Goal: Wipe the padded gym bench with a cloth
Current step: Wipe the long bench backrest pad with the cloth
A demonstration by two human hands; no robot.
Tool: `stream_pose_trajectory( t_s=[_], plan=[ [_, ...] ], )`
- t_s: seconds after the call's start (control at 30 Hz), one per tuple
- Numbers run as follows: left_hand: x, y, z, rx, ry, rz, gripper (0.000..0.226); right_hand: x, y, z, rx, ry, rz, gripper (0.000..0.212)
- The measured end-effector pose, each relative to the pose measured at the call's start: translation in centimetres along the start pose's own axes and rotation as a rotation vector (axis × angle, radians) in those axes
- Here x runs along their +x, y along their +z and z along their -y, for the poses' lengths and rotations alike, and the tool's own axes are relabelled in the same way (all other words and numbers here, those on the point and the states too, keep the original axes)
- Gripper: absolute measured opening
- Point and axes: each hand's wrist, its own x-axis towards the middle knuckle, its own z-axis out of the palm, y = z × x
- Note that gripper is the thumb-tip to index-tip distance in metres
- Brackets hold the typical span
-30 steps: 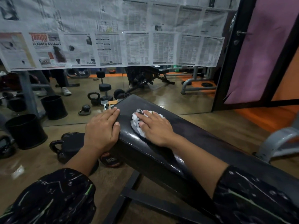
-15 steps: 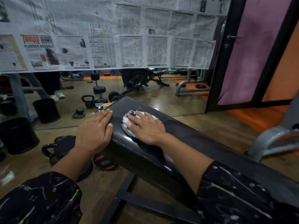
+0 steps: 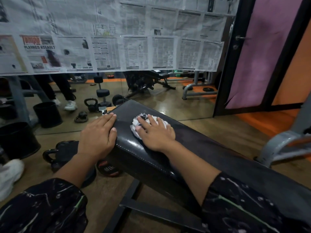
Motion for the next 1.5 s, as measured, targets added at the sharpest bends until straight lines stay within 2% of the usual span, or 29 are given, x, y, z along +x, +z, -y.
stream_pose_trajectory(
  t_s=[0.1,0.2,0.27,0.33,0.43,0.53,0.6,0.67,0.77,0.87,0.93,1.0,1.07,1.13,1.23,1.3,1.33,1.43,1.5],
  plan=[
    [0.1,-0.2,-0.1,0.008,-0.001,0.003,0.06,-1.5,0.7,1.8,-0.054,-0.165,-0.014,0.051],
    [0.0,-0.1,0.0,0.002,-0.003,0.006,0.06,-3.7,0.0,-0.9,-0.053,-0.368,-0.01,0.049],
    [0.1,0.0,0.0,0.001,-0.004,0.004,0.06,-3.6,-0.6,-3.1,-0.02,-0.328,0.026,0.048],
    [0.0,0.1,0.0,0.0,-0.005,0.0,0.06,-2.2,-0.8,-3.9,-0.021,-0.171,-0.003,0.049],
    [0.0,0.0,-0.1,-0.002,-0.009,0.003,0.06,-0.1,-0.3,-1.5,-0.028,-0.013,0.002,0.049],
    [0.0,-0.1,-0.1,0.0,-0.005,0.003,0.06,-1.8,0.7,1.0,-0.049,-0.177,-0.037,0.048],
    [-0.1,-0.2,-0.1,0.005,-0.002,0.01,0.06,-4.2,0.8,0.2,-0.075,-0.331,-0.07,0.047],
    [0.0,-0.3,-0.1,0.02,0.005,0.025,0.061,-5.5,0.3,-1.9,-0.055,-0.386,-0.026,0.048],
    [0.0,-0.5,0.0,0.038,0.02,0.048,0.063,-3.7,-0.7,-4.1,-0.014,-0.236,0.016,0.048],
    [0.1,-0.5,-0.1,0.03,0.01,0.047,0.065,-1.1,-0.7,-2.3,-0.031,-0.057,0.018,0.049],
    [0.1,-0.5,-0.4,0.009,-0.02,0.048,0.065,-1.3,0.1,-0.2,-0.069,-0.093,-0.001,0.049],
    [0.1,-0.5,-0.4,0.012,-0.027,0.056,0.065,-3.1,0.5,0.7,-0.095,-0.224,-0.03,0.049],
    [0.0,-0.5,-0.3,0.017,-0.019,0.06,0.066,-5.1,0.1,-0.2,-0.099,-0.348,-0.023,0.05],
    [-0.2,-0.6,-0.3,0.023,0.01,0.068,0.066,-5.8,-0.5,-2.3,-0.081,-0.387,0.033,0.05],
    [-0.6,-0.7,-0.8,0.015,0.115,0.072,0.065,-4.0,-0.7,-4.0,-0.022,-0.169,0.001,0.051],
    [-0.3,-1.1,-1.5,-0.044,0.114,0.041,0.064,-2.5,-0.2,-2.3,-0.022,0.015,-0.024,0.053],
    [0.3,-1.3,-1.9,-0.079,0.11,0.024,0.064,-2.0,0.1,-1.1,-0.022,0.037,-0.023,0.053],
    [2.4,-1.7,-3.7,-0.194,0.108,-0.018,0.065,-3.1,0.8,1.6,-0.025,-0.114,-0.058,0.052],
    [3.2,-1.3,-4.7,-0.286,0.08,-0.022,0.061,-4.9,1.0,0.5,-0.079,-0.276,-0.092,0.051]
  ],
)
